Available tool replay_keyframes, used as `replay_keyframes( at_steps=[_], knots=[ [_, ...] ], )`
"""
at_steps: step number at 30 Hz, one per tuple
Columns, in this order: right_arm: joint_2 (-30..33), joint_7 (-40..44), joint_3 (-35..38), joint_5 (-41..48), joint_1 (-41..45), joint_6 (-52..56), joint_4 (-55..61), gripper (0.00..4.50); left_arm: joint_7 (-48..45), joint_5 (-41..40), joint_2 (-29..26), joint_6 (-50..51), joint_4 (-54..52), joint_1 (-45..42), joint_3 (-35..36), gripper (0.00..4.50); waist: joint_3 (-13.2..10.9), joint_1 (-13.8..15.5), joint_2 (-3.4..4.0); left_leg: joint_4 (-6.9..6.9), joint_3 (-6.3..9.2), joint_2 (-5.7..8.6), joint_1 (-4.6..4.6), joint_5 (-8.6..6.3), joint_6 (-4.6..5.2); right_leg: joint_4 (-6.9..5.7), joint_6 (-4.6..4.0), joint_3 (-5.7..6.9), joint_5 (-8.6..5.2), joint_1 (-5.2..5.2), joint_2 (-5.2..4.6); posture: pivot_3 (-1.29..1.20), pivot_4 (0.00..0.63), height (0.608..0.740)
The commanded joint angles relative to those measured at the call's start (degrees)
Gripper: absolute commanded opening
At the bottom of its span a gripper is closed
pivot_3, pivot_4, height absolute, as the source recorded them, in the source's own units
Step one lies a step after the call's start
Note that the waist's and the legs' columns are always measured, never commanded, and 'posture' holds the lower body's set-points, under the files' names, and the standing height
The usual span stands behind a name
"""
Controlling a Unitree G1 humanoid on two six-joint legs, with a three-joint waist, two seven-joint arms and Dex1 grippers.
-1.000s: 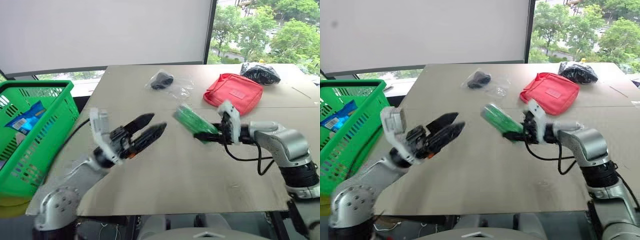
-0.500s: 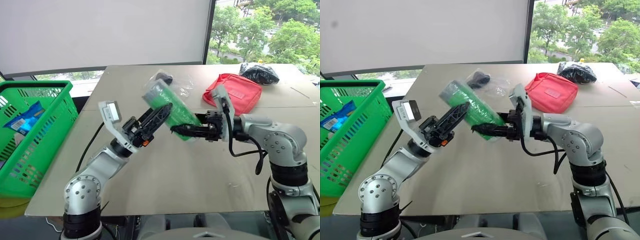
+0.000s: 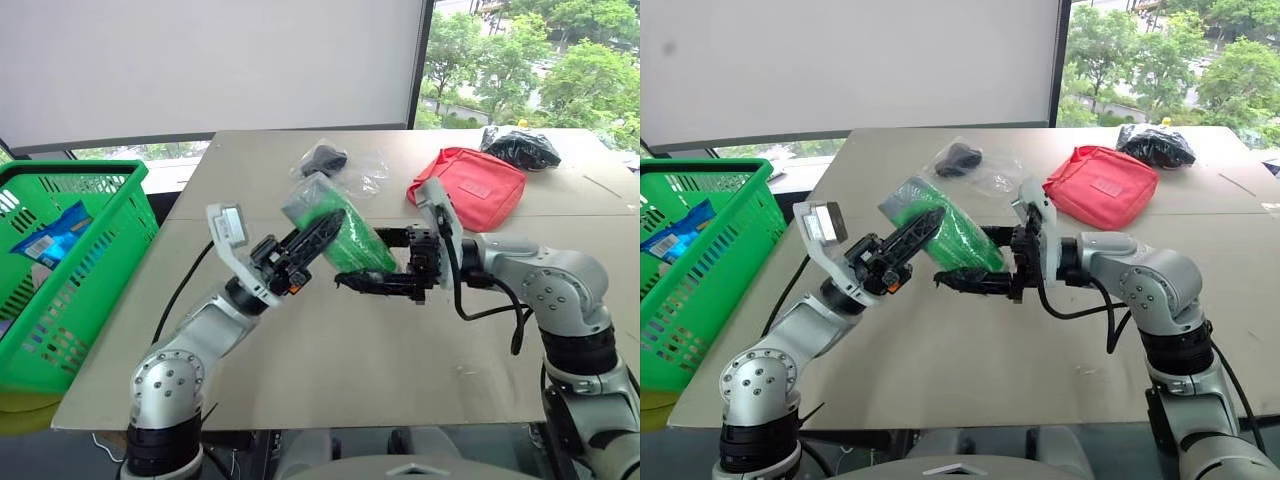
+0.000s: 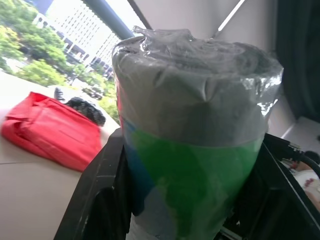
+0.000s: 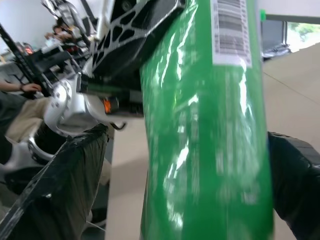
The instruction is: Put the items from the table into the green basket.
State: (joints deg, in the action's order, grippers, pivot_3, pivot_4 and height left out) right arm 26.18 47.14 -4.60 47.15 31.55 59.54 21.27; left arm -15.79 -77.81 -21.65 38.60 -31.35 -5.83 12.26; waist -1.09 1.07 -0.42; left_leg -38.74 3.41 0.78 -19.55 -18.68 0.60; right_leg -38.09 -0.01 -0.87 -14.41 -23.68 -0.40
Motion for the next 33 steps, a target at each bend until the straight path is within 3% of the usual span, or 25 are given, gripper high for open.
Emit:
replay_keyframes(
  at_steps=[1, 5, 8, 12, 16, 23, 30, 31, 33],
  knots=[
    [4.6, 4.3, 0.3, -2.4, 0.7, -4.0, -1.4, 4.5, 3.2, 0.2, -4.9, -3.3, -1.5, -2.5, 8.5, 1.95, 0.0, 0.1, -0.01, 0.0, 0.01, 0.0, -0.01, 0.0, 0.0, 0.01, 0.0, 0.01, 0.0, 0.0, 0.0, 0.09, 0.0, 0.74],
    [7.9, 7.9, 2.7, -3.1, 2.7, -8.0, -4.5, 4.5, 8.3, 5.6, -14.3, -6.6, 0.1, -5.5, 20.2, 1.95, 0.0, 0.1, -0.02, 0.0, 0.0, -0.05, 0.0, 0.0, 0.0, 0.02, -0.01, -0.01, -0.01, -0.01, 0.08, 0.11, 0.0, 0.74],
    [7.9, 9.6, 4.5, -3.7, 3.0, -12.5, -5.3, 4.5, 11.1, 16.4, -22.1, -7.9, 4.5, -5.3, 27.2, 1.95, 0.0, 0.3, -0.03, 0.04, 0.0, -0.07, 0.0, 0.0, 0.0, 0.08, -0.01, -0.02, -0.01, -0.01, 0.11, 0.13, 0.0, 0.74],
    [5.0, 8.2, 8.1, -4.0, 4.3, -18.3, -9.6, 4.5, 12.1, 34.0, -29.3, -8.5, 13.7, 3.2, 32.1, 1.95, -0.1, 1.1, 0.09, 0.24, -0.08, -0.03, 0.12, 0.0, 0.0, 0.13, 0.0, -0.14, -0.01, -0.03, 0.13, 0.14, 0.0, 0.74],
    [5.7, 11.5, 8.9, -3.2, 4.8, -19.8, -10.1, 4.5, 14.2, 47.9, -31.3, -12.3, 22.2, 9.4, 36.1, 1.95, -0.1, 1.8, -0.04, 0.35, 0.01, -0.03, 0.17, 0.0, -0.02, 0.14, -0.02, -0.16, -0.01, -0.03, 0.16, 0.13, 0.0, 0.74],
    [5.2, 11.6, 9.3, -1.8, 5.6, -19.3, -9.9, 4.5, 10.7, 55.7, -30.4, -19.5, 32.4, 6.4, 34.2, 1.95, 0.1, 3.8, -0.31, 0.35, 0.23, 0.06, 0.04, -0.04, 0.03, 0.15, -0.02, 0.15, -0.01, -0.04, -0.21, 0.12, 0.0, 0.74],
    [5.3, 10.8, 9.6, -1.2, 5.1, -19.0, -9.0, 4.5, 7.7, 57.6, -28.4, -22.8, 36.4, 2.4, 32.5, 1.95, 0.2, 4.0, -0.45, 0.37, 0.22, 0.05, -0.23, -0.04, 0.0, 0.15, -0.02, 0.16, 0.0, -0.33, -0.26, 0.11, 0.0, 0.74],
    [5.3, 10.7, 9.6, -1.2, 5.0, -19.0, -8.8, 4.5, 6.7, 56.7, -27.7, -22.7, 35.9, 1.7, 32.6, 2.94, 0.2, 4.0, -0.46, 0.37, 0.19, 0.05, -0.24, -0.03, 0.0, 0.15, -0.02, 0.16, 0.0, -0.36, -0.27, 0.11, 0.0, 0.74],
    [5.3, 10.6, 9.5, -1.1, 4.6, -19.1, -8.6, 4.5, 6.1, 56.7, -27.1, -22.7, 35.4, 0.9, 32.7, 3.82, 0.2, 3.9, -0.47, 0.39, 0.17, 0.05, -0.29, -0.03, -0.01, 0.13, -0.02, 0.14, 0.0, -0.44, -0.28, 0.11, 0.0, 0.74]
  ],
)
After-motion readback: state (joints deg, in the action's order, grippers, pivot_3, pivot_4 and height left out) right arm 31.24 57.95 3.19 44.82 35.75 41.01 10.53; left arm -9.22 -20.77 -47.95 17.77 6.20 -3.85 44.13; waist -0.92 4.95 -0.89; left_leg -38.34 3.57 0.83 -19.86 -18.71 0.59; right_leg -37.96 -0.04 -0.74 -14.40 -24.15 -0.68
